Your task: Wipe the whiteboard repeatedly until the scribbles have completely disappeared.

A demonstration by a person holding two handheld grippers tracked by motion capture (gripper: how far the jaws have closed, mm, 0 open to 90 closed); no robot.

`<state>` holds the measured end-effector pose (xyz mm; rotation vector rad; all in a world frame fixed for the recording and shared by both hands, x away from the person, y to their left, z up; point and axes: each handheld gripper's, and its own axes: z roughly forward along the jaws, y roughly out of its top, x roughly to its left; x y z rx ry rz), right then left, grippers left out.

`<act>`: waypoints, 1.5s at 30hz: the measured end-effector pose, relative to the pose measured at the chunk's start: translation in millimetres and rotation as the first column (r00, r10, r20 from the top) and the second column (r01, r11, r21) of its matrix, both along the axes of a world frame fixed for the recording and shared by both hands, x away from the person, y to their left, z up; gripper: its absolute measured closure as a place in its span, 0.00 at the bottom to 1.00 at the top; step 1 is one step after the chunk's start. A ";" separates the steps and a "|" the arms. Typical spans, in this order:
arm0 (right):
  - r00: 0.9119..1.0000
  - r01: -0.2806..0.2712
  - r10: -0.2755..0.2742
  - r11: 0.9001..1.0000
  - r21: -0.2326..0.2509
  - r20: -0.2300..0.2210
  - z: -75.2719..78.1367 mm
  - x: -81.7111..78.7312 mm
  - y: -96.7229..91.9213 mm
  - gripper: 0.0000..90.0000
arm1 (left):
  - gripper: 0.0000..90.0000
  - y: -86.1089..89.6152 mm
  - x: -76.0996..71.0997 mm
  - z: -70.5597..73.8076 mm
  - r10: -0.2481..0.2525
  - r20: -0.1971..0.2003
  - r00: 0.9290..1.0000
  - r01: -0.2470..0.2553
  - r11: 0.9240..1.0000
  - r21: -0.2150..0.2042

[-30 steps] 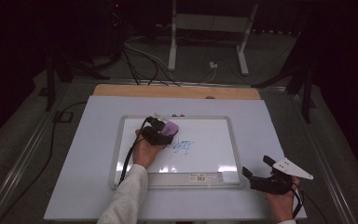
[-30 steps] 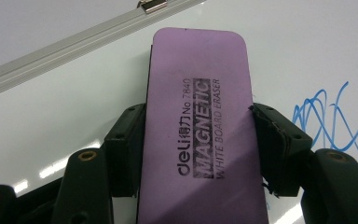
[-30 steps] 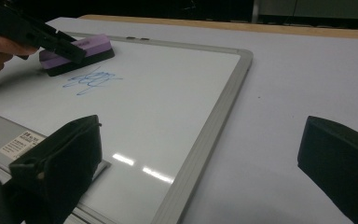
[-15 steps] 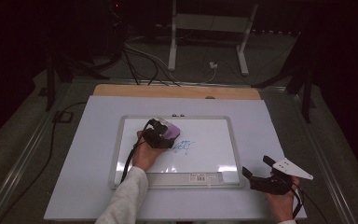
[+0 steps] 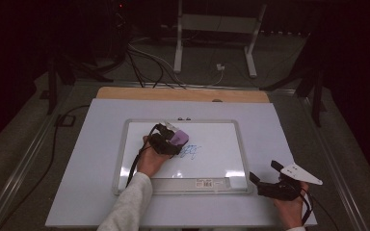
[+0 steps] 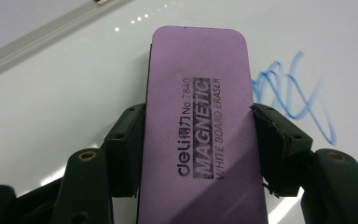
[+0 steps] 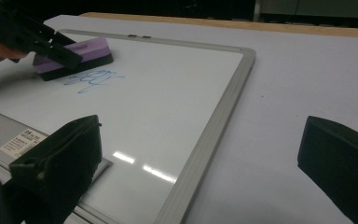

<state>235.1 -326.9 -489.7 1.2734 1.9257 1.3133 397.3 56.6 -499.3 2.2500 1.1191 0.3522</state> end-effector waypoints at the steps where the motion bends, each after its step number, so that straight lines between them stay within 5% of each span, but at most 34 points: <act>1: 1.000 0.000 0.000 1.000 -0.001 0.002 0.2 -0.2 0.0 0.00 | 0.46 0.7 3.7 0.4 0.020 0.005 1.000 -0.020 1.000 0.012; 7: 1.000 0.005 -0.005 1.000 0.005 0.000 0.0 0.2 -2.5 0.00 | 0.46 2.3 13.4 1.0 0.081 0.006 0.997 -0.082 0.996 0.027; 17: 1.000 0.002 -0.002 1.000 0.003 0.001 0.2 -0.1 -1.8 0.00 | 0.46 -9.7 -7.3 -0.1 -0.015 -0.025 1.000 0.014 1.000 -0.020; 28: 1.000 -0.001 0.001 1.000 0.000 -0.001 0.0 0.0 -0.2 0.00 | 0.46 -30.5 -41.2 1.6 -0.125 0.006 0.992 0.125 0.992 0.020; 32: 1.000 0.000 0.000 1.000 -0.001 0.000 0.2 -0.4 -0.9 0.00 | 0.46 -28.4 -38.0 0.9 -0.113 0.008 0.994 0.112 0.994 0.017; 39: 1.000 0.002 -0.002 1.000 0.001 0.000 0.1 -0.3 -1.8 0.00 | 0.46 -13.5 -20.5 1.1 -0.008 0.011 1.000 0.008 0.999 0.033; 45: 1.000 0.001 -0.001 1.000 0.000 0.000 0.1 -0.2 -1.7 0.00 | 0.46 -14.8 -24.7 1.2 -0.023 -0.003 1.000 0.023 0.999 0.023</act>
